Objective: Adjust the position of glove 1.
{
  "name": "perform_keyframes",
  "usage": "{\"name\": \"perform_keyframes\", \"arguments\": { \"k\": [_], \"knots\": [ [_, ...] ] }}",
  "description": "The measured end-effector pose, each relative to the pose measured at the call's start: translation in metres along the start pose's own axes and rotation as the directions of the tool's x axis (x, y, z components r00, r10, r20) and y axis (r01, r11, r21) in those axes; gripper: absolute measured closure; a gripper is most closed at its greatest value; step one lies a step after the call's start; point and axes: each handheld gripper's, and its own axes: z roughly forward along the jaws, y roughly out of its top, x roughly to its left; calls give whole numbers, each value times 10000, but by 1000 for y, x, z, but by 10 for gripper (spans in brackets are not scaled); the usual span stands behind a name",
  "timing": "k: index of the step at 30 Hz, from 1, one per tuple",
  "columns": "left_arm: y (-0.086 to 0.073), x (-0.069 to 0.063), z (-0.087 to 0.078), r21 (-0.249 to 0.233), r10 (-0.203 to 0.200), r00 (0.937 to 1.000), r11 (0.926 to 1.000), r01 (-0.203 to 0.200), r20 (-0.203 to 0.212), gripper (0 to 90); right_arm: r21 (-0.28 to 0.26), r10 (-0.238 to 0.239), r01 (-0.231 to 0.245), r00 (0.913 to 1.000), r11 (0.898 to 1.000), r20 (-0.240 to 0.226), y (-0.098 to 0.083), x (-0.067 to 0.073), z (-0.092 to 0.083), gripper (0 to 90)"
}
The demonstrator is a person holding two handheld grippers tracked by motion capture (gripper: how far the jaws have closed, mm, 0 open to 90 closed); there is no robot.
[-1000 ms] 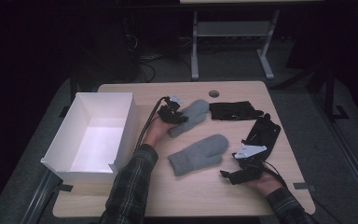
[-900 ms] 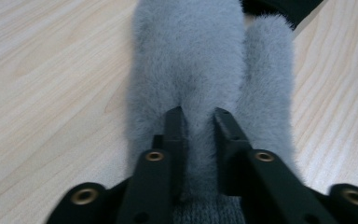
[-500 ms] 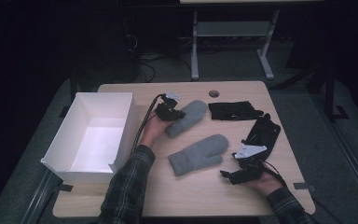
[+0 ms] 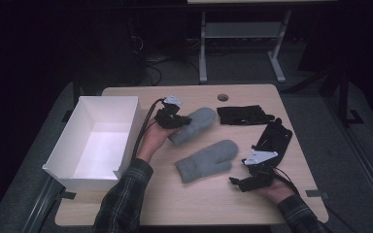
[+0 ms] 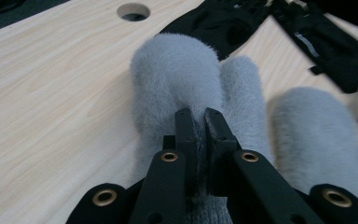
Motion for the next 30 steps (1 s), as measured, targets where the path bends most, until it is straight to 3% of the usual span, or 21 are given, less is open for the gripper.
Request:
{"name": "perform_keyframes", "arguments": {
  "k": [4, 5, 10, 14, 20, 30],
  "knots": [
    [0, -6, -7, -130, 34, 9997, 9999, -30, 240, 861, -6, -15, 15, 10000, 10000, 5, 0, 0, 0, 137],
    [1, -11, -10, -160, 225, 9993, 9996, -220, 300, 862, -3, -16, 16, 10000, 10000, 7, 0, 0, 0, 137],
    [0, -22, -17, -333, 409, 9973, 9987, -390, 604, 862, 4, -37, 37, 10000, 10000, 16, 0, 0, 0, 137],
    [-1, -33, -21, -273, 674, 9928, 9975, -650, 989, 862, 4, -44, 44, 10000, 10000, 14, 0, 0, 0, 137],
    [-6, -46, -24, -286, 716, 9875, 9973, -682, 1407, 863, 4, -39, 39, 10000, 10000, 16, 0, 0, 0, 137],
    [-10, -65, -30, -343, 1122, 9780, 9936, -1078, 1761, 863, 7, -36, 36, 10000, 10000, 16, 0, 0, 0, 137]
  ]
}}
